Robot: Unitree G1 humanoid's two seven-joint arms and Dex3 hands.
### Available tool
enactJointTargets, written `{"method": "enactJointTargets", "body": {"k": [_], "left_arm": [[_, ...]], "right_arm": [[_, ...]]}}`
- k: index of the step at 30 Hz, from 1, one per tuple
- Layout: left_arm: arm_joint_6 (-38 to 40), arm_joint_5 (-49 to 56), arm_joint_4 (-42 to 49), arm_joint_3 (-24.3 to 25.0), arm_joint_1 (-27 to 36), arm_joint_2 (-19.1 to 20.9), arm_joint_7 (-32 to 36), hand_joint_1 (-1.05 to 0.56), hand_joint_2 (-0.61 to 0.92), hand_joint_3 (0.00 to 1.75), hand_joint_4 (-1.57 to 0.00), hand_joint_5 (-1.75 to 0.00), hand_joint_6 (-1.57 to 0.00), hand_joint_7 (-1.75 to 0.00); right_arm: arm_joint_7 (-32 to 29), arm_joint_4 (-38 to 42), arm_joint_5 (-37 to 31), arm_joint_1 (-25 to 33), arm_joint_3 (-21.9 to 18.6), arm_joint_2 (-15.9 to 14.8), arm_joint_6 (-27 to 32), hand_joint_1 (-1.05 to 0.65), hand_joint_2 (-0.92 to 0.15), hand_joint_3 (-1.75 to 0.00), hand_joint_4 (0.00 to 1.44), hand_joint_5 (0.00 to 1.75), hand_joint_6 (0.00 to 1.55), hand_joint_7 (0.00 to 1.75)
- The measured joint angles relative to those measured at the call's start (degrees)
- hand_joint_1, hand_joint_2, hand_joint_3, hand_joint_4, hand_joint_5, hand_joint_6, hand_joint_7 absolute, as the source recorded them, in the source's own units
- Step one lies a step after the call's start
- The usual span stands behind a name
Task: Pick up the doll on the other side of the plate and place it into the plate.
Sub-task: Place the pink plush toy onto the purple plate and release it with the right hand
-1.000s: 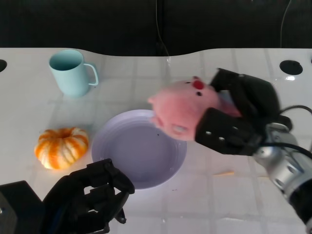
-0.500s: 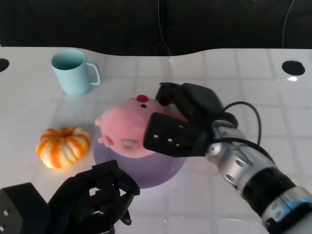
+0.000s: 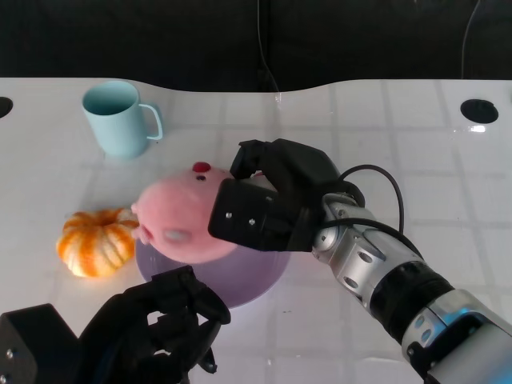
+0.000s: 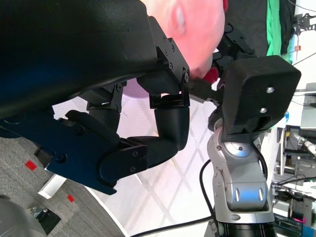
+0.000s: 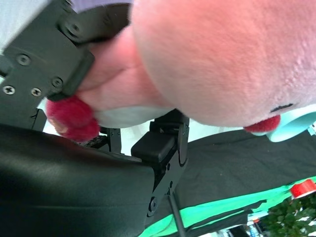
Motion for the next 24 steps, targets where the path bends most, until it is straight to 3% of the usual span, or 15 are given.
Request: {"method": "enactJointTargets", "body": {"k": [3,5,8,16,24], "left_arm": [[0.0,0.0,0.0,0.0,0.0,0.0,0.0,-0.36,0.7,0.87,-0.65,-1.75,-0.67,-1.38],[0.0,0.0,0.0,0.0,0.0,0.0,0.1,-0.36,0.7,0.88,-0.65,-1.75,-0.67,-1.38],[0.0,0.0,0.0,0.0,0.0,0.0,0.1,-0.36,0.7,0.88,-0.65,-1.75,-0.67,-1.37],[0.0,0.0,-0.1,0.0,0.0,0.0,0.1,-0.38,0.7,0.88,-0.65,-1.75,-0.67,-1.37],[0.0,0.0,-0.8,0.3,0.2,0.2,0.1,-0.38,0.7,0.87,-0.64,-1.75,-0.68,-1.35]], "right_arm": [[3.0,0.0,0.1,0.0,0.3,-0.6,-0.3,-0.38,-0.92,-0.17,0.49,0.65,0.64,0.08],[5.1,0.0,-0.5,0.0,1.3,-1.4,-0.5,-0.48,-0.92,-0.19,0.38,0.43,0.54,0.02],[7.1,-0.9,-1.6,0.2,3.2,-2.6,-1.0,-0.57,-0.92,-0.22,0.3,0.33,0.46,0.0],[14.8,-10.1,-2.8,1.9,5.2,-7.0,0.2,-0.66,-0.92,-0.24,0.26,0.25,0.35,0.0],[23.0,-30.2,-3.3,8.6,5.2,-13.5,3.4,-0.74,-0.92,-0.23,0.25,0.23,0.31,0.0]]}}
